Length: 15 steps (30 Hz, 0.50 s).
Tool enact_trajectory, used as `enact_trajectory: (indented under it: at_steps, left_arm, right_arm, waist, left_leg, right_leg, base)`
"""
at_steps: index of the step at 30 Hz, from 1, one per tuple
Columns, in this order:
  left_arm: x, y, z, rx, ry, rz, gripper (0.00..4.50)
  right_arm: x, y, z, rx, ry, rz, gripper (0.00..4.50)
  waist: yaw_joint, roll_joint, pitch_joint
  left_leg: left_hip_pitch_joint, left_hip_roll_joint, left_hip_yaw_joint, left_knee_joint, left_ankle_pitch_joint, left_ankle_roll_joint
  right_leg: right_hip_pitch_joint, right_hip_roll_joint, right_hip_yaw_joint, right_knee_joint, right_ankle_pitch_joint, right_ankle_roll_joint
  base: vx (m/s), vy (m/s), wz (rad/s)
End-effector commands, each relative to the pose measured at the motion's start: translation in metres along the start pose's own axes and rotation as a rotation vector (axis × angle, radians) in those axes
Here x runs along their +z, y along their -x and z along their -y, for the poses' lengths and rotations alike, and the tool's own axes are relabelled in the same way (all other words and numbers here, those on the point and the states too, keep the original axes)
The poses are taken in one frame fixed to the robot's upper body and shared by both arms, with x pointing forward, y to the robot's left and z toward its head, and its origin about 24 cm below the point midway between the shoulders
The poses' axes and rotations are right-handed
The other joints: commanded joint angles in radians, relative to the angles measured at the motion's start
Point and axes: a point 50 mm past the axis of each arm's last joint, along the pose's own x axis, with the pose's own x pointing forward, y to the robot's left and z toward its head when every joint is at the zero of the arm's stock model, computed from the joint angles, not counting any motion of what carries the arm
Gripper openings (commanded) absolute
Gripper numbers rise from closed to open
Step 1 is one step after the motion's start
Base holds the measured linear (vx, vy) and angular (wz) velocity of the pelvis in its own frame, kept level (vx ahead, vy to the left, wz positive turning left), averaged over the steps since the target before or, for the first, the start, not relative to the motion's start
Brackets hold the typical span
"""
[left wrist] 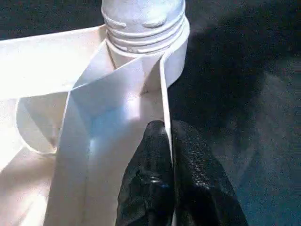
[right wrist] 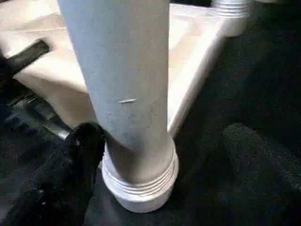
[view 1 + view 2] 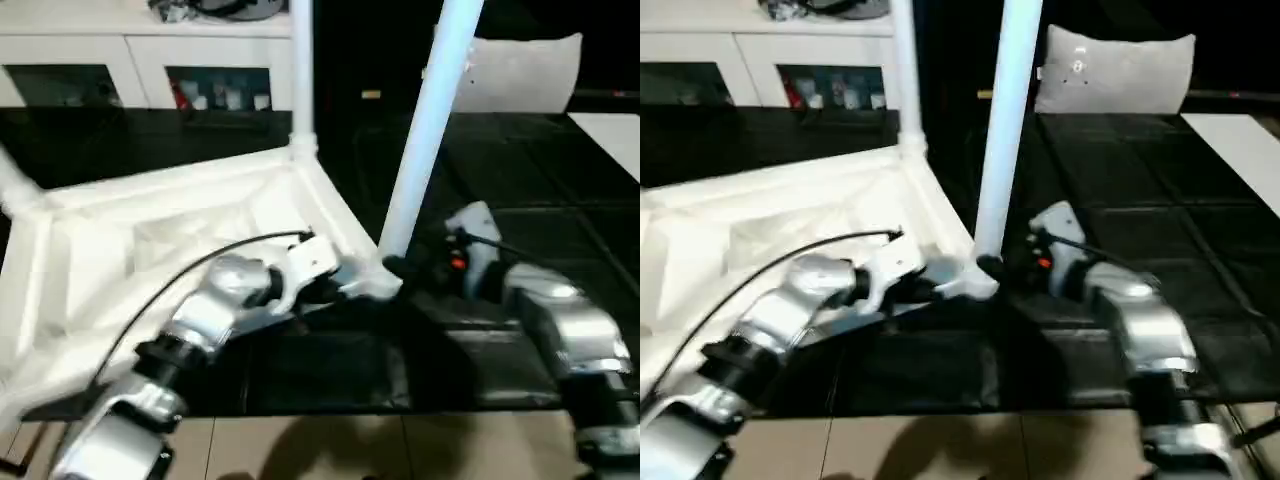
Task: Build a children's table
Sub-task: Rotate leg to tighten
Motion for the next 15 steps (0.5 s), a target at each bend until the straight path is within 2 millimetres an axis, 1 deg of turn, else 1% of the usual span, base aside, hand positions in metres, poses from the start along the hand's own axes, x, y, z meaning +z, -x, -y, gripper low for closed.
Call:
enact_trajectory:
  at_steps: [1,2,5,6,7,8,9,10,11,12,13,14,15]
  left_arm:
    - [0.004,-0.007,0.012,-0.12,-0.063,-0.006,0.0]
    - [0.004,-0.006,0.012,-0.139,-0.069,-0.012,0.0]
    - [0.003,-0.002,0.016,-0.215,-0.079,-0.019,0.0]
    - [0.003,-0.002,0.016,-0.217,-0.079,-0.019,0.0]
    - [0.004,0.0,0.018,-0.258,-0.085,-0.016,0.0]
    - [0.004,0.0,0.018,-0.258,-0.085,-0.016,0.0]
    - [0.004,0.0,0.019,-0.263,-0.087,-0.016,0.0]
    - [0.004,0.001,0.019,-0.277,-0.095,-0.019,0.0]
    - [0.004,0.001,0.019,-0.282,-0.096,-0.02,0.0]
    - [0.004,0.001,0.019,-0.282,-0.096,-0.02,0.0]
    - [0.004,0.001,0.019,-0.285,-0.096,-0.021,0.0]
    - [0.003,0.001,0.019,-0.287,-0.096,-0.022,0.0]
    - [0.003,0.001,0.019,-0.289,-0.096,-0.022,0.0]
  right_arm:
    - [0.004,0.001,-0.005,0.086,0.024,0.005,4.28]
    - [0.003,0.004,-0.005,0.117,0.021,-0.004,4.02]
    - [0.002,0.006,-0.008,0.191,0.019,-0.01,3.87]
    - [0.002,0.006,-0.008,0.193,0.019,-0.01,3.74]
    - [0.0,0.005,-0.013,0.242,0.008,-0.01,3.74]
    - [0.0,0.005,-0.013,0.242,0.008,-0.01,3.59]
    - [0.0,0.005,-0.014,0.249,0.007,-0.01,3.59]
    - [-0.002,0.002,-0.017,0.279,-0.007,-0.009,3.43]
    - [-0.003,0.001,-0.019,0.294,-0.012,-0.013,3.38]
    - [-0.003,0.001,-0.019,0.294,-0.012,-0.013,3.3]
    - [-0.004,0.001,-0.02,0.3,-0.012,-0.016,3.1]
    - [-0.005,0.0,-0.02,0.304,-0.014,-0.017,3.01]
    - [-0.005,0.0,-0.021,0.31,-0.02,-0.017,3.01]
  waist:
    - [0.004,-0.004,-0.063]
    - [0.006,-0.004,-0.062]
    - [0.013,-0.004,-0.062]
    - [0.015,-0.005,-0.062]
    - [0.017,-0.005,-0.062]
    - [0.019,-0.006,-0.062]
    - [0.019,-0.007,-0.062]
    - [0.021,-0.007,-0.061]
    - [0.024,-0.007,-0.062]
    - [0.024,-0.006,-0.062]
    - [0.025,-0.006,-0.062]
    - [0.025,-0.006,-0.063]
    - [0.026,-0.006,-0.063]
  left_leg:
    - [0.002,0.018,0.007,-0.054,-0.163,0.066]
    - [0.001,0.018,0.008,-0.053,-0.161,0.066]
    - [0.002,0.019,0.007,-0.055,-0.169,0.061]
    - [0.002,0.019,0.007,-0.055,-0.168,0.059]
    - [0.001,0.018,0.007,-0.054,-0.166,0.059]
    - [0.0,0.018,0.007,-0.055,-0.168,0.058]
    - [-0.001,0.018,0.007,-0.054,-0.166,0.058]
    - [0.0,0.017,0.008,-0.054,-0.169,0.058]
    - [0.001,0.018,0.007,-0.055,-0.167,0.056]
    - [0.001,0.018,0.007,-0.054,-0.167,0.054]
    - [0.002,0.019,0.007,-0.055,-0.168,0.051]
    - [0.002,0.019,0.007,-0.055,-0.168,0.049]
    - [0.002,0.019,0.006,-0.055,-0.167,0.047]
  right_leg:
    - [0.056,-0.063,0.037,-0.071,-0.184,-0.202]
    - [0.055,-0.063,0.038,-0.07,-0.171,-0.21]
    - [0.057,-0.064,0.036,-0.067,-0.176,-0.218]
    - [0.058,-0.065,0.036,-0.067,-0.177,-0.219]
    - [0.059,-0.064,0.035,-0.066,-0.179,-0.218]
    - [0.059,-0.065,0.035,-0.066,-0.186,-0.215]
    - [0.059,-0.065,0.036,-0.067,-0.188,-0.213]
    - [0.058,-0.065,0.035,-0.069,-0.204,-0.206]
    - [0.058,-0.065,0.035,-0.07,-0.218,-0.201]
    - [0.057,-0.065,0.035,-0.07,-0.22,-0.2]
    - [0.056,-0.065,0.035,-0.07,-0.221,-0.2]
    - [0.056,-0.065,0.035,-0.069,-0.218,-0.2]
    - [0.056,-0.065,0.035,-0.068,-0.214,-0.2]
  base:
    - [0.0,0.0,0.0]
    - [0.0,0.0,0.0]
    - [0.0,0.0,0.0]
    - [0.0,0.0,0.0]
    - [0.0,0.0,0.0]
    - [0.0,0.0,0.0]
    - [0.0,0.0,0.0]
    - [0.0,0.0,0.0]
    - [0.0,0.0,0.0]
    - [0.0,0.0,0.0]
    - [0.0,0.0,0.0]
    - [0.0,0.0,0.0]
    - [0.0,0.0,0.0]
